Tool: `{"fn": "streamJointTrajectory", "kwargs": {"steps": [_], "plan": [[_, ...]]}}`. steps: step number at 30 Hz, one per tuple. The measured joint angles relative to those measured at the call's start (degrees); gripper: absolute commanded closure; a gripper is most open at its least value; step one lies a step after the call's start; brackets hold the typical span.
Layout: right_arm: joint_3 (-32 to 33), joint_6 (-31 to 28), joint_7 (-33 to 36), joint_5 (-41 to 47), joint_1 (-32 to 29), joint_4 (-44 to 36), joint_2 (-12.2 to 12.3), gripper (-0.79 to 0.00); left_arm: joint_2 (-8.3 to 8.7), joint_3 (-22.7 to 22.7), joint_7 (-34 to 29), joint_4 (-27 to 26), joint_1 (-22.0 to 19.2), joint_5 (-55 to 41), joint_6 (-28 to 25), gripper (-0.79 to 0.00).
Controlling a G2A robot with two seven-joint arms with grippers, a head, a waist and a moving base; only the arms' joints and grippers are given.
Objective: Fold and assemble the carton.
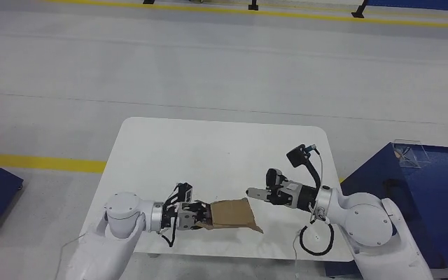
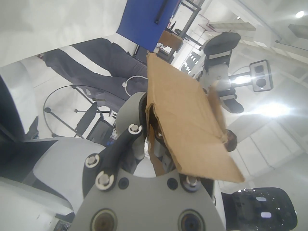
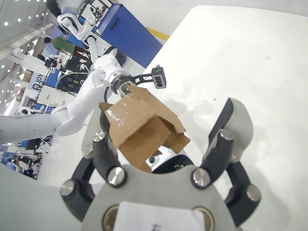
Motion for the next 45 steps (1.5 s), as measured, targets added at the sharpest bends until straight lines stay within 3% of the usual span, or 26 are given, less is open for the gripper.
{"fn": "streamJointTrajectory", "kwargs": {"steps": [2,6,17,24,33,45], "plan": [[0.3,0.46,-1.89,-0.88,-0.38,0.26,-0.01,-0.785,-0.76,-0.12,4.93,1.54,-0.34,-7.12,2.33,0.0],[1.09,2.27,-4.97,-4.69,-1.18,0.82,0.07,-0.785,-1.69,0.69,6.83,4.77,-2.54,-18.57,5.1,0.0],[-1.22,5.29,-7.69,-10.25,-0.55,4.28,-0.07,-0.785,-1.17,2.88,5.53,3.77,-2.67,-15.08,-1.53,0.0],[-5.62,7.19,-4.7,-14.36,0.95,6.77,-0.3,-0.785,-0.72,2.19,5.68,2.52,-1.75,-15.81,-2.91,0.0],[-11.83,5.88,-2.4,-12.24,4.53,9.97,-1.18,-0.785,-0.23,1.74,7.7,1.25,-1.0,-15.28,-4.88,0.0],[-4.67,5.08,-5.06,-8.71,2.15,6.93,-0.54,-0.785,0.24,1.95,11.53,0.76,-0.68,-13.3,-6.63,0.0]]}}
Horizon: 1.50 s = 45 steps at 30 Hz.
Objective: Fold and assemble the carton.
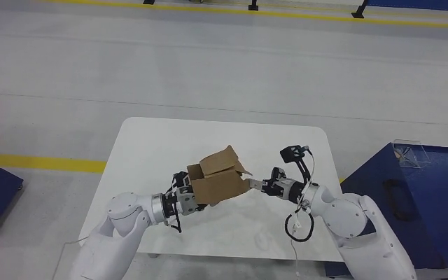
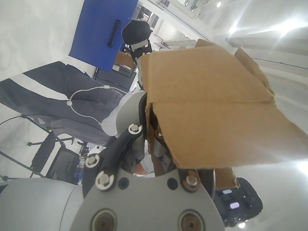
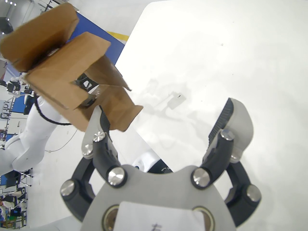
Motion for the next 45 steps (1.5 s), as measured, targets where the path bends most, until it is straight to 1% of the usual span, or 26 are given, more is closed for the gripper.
{"fn": "streamJointTrajectory", "kwargs": {"steps": [3,6,10,13,15,19,25,32,38,42,45], "plan": [[0.88,-0.67,0.47,0.55,-1.38,-2.46,0.17,-0.785,0.04,0.17,1.2,-0.09,0.13,0.05,-0.14,0.0],[0.27,-1.14,1.1,0.57,-2.07,-4.24,0.2,-0.785,0.08,0.32,1.79,0.0,0.05,-0.08,-0.39,0.0],[-2.11,-0.87,0.97,-0.98,-1.31,-4.45,0.0,-0.785,0.11,0.53,2.27,0.04,0.06,-0.39,-1.0,0.0],[-3.72,0.39,0.16,-3.18,0.0,-3.55,-0.21,-0.785,0.14,0.74,2.56,-0.04,0.14,-0.39,-1.76,0.0],[-3.75,0.85,-0.2,-3.12,0.5,-3.06,-0.27,-0.785,0.19,0.73,2.68,-0.18,0.29,-0.28,-2.72,0.0],[-1.47,2.04,0.06,-2.23,0.62,-2.24,-0.09,-0.785,0.34,0.54,2.55,-0.61,0.79,0.46,-5.24,0.0],[0.06,3.05,1.41,-2.24,1.35,-1.42,0.09,-0.785,0.57,0.81,2.01,-1.63,1.75,3.2,-10.48,0.0],[-2.69,4.62,1.61,-5.01,3.88,0.52,-0.21,-0.785,0.9,1.44,-0.18,-4.22,3.59,6.03,-15.74,0.0],[-5.88,6.12,0.65,-7.75,5.95,1.8,-0.68,-0.785,1.24,1.88,-1.88,-5.8,4.77,7.79,-16.92,0.0],[-8.13,6.86,0.19,-8.49,7.34,2.3,-1.11,-0.785,1.29,2.62,-2.03,-6.07,4.96,8.4,-17.26,0.0],[-8.5,7.24,-0.04,-9.15,7.67,2.07,-1.21,-0.785,1.35,2.59,-1.27,-6.07,5.01,8.46,-16.95,0.0]]}}
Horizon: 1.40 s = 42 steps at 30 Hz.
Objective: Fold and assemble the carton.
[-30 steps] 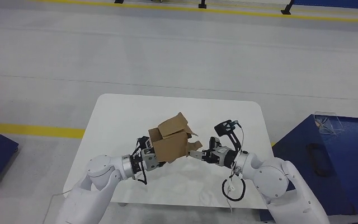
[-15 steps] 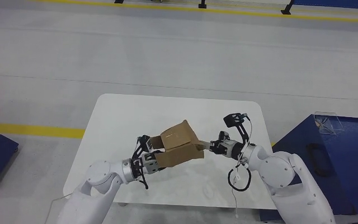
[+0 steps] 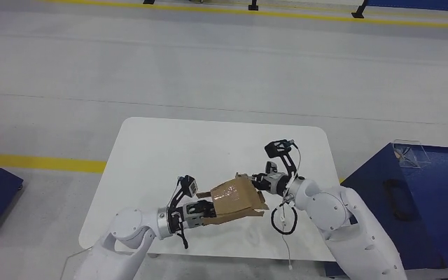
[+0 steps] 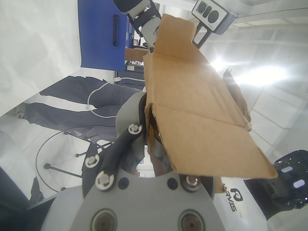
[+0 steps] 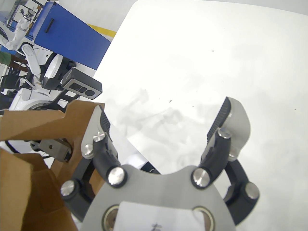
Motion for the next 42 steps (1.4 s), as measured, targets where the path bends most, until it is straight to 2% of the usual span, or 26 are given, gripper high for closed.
{"fn": "streamJointTrajectory", "kwargs": {"steps": [3,5,8,14,19,31,37,42], "plan": [[2.24,0.11,-0.38,1.27,-0.89,-0.21,0.2,-0.785,0.01,-0.49,1.38,0.48,-0.07,-1.61,1.31,0.0],[4.59,-0.18,-0.59,2.48,-1.97,-0.92,0.45,-0.785,0.0,-0.51,2.24,1.19,-0.51,-2.84,4.15,0.0],[8.32,-3.47,-2.16,5.96,-4.41,-2.98,0.78,-0.785,-0.08,-0.17,2.74,2.43,-1.49,-4.34,7.28,0.0],[12.51,-8.21,-3.04,6.96,-9.64,-6.9,1.36,-0.785,-0.17,0.48,2.64,3.88,-2.43,-5.8,8.74,0.0],[10.57,-8.65,-1.89,3.52,-10.72,-8.01,1.43,-0.785,-0.08,0.56,2.92,4.65,-2.77,-6.75,11.28,0.0],[7.75,-3.99,-3.14,1.74,-7.38,-5.18,0.82,-0.785,0.1,1.29,2.1,7.27,-4.82,-9.79,19.74,0.0],[7.14,-4.36,-1.77,3.74,-6.68,-4.49,0.69,-0.785,0.28,1.17,1.45,7.62,-5.1,-10.44,19.82,0.0],[4.72,-3.78,-1.77,2.71,-5.35,-3.51,0.37,-0.785,0.58,0.93,1.19,6.95,-4.88,-8.71,17.14,0.0]]}}
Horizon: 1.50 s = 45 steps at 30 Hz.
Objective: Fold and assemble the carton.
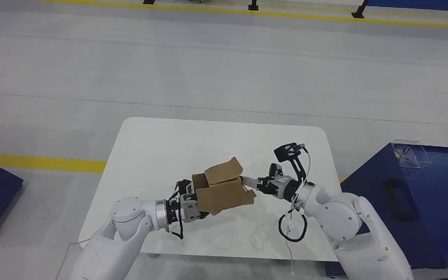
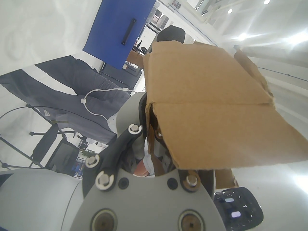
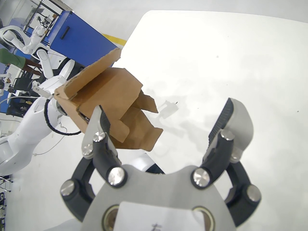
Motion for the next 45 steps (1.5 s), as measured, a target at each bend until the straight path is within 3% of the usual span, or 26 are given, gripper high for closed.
{"fn": "streamJointTrajectory", "kwargs": {"steps": [8,15,22,25,35,41,45], "plan": [[-0.04,0.59,0.41,2.54,0.79,0.91,-0.23,-0.785,0.43,-0.44,0.6,-1.59,1.62,2.86,-5.38,0.0],[-4.5,1.26,0.97,1.53,2.85,1.86,-0.87,-0.785,0.67,-0.64,1.09,-3.13,2.94,4.94,-10.58,0.0],[-5.21,1.94,1.08,1.11,3.7,1.63,-1.09,-0.785,0.75,-0.6,1.23,-3.48,3.42,5.46,-11.31,0.0],[-5.0,1.86,1.26,1.07,3.64,1.49,-1.08,-0.785,0.74,-0.84,3.46,-4.43,3.93,5.91,-11.99,0.0],[-2.9,3.14,-3.02,0.4,1.65,-0.76,-1.09,-0.785,0.63,-1.57,10.03,-6.07,6.53,8.85,-22.19,0.0],[2.84,2.66,-1.43,3.43,-2.42,-2.65,-0.4,-0.785,0.62,-2.81,11.67,-6.05,6.95,7.01,-22.66,0.0],[1.8,2.53,1.33,2.53,-2.03,-1.11,-0.35,-0.785,0.58,-2.94,11.39,-5.87,6.8,5.73,-21.96,0.0]]}}
